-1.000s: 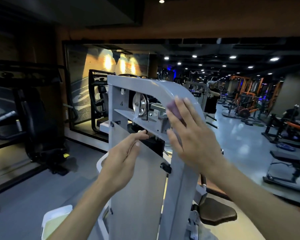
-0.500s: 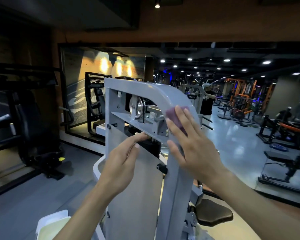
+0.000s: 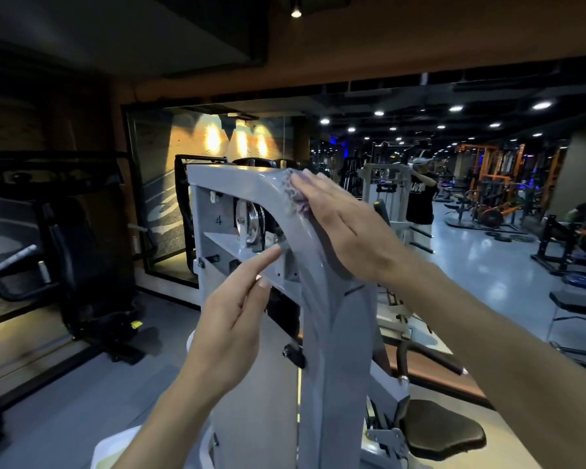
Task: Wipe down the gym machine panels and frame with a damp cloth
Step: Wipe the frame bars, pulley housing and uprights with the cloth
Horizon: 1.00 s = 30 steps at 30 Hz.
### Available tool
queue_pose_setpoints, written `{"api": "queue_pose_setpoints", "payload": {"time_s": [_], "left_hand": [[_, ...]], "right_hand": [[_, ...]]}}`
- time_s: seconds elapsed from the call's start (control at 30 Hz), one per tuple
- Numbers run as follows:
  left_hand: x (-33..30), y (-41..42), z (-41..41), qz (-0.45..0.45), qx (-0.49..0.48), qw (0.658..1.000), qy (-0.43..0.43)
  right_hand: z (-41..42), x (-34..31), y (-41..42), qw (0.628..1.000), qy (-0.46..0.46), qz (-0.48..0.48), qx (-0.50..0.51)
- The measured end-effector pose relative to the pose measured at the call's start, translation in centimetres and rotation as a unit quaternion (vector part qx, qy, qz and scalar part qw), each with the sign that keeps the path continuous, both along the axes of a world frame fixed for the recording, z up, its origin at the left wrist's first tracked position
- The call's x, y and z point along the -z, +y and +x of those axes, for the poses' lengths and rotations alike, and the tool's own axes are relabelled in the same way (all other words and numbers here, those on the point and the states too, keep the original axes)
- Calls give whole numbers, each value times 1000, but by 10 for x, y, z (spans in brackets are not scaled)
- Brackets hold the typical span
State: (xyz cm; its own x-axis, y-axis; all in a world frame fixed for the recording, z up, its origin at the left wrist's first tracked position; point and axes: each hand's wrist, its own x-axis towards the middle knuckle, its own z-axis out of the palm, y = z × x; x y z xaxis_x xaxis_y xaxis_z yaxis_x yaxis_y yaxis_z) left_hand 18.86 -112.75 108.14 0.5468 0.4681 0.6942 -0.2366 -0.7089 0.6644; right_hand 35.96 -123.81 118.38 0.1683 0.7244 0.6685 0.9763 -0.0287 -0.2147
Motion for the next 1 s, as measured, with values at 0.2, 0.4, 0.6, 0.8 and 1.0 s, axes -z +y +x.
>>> {"api": "queue_pose_setpoints", "payload": {"time_s": [0.2,0.4,0.6,0.8,1.0], "left_hand": [[-1,-16,31,15,-18,997,-68],[11,-25,49,-33,-28,991,-124],[18,-36,56,-66,-25,988,-137],[17,-45,61,-76,-34,984,-157],[12,-50,62,-82,-56,983,-156]], "right_hand": [[28,57,-41,994,43,56,-78],[58,26,-21,989,59,42,-128],[64,44,-14,979,73,89,-171],[55,132,-52,977,35,121,-169],[63,117,-40,978,2,132,-159]]}}
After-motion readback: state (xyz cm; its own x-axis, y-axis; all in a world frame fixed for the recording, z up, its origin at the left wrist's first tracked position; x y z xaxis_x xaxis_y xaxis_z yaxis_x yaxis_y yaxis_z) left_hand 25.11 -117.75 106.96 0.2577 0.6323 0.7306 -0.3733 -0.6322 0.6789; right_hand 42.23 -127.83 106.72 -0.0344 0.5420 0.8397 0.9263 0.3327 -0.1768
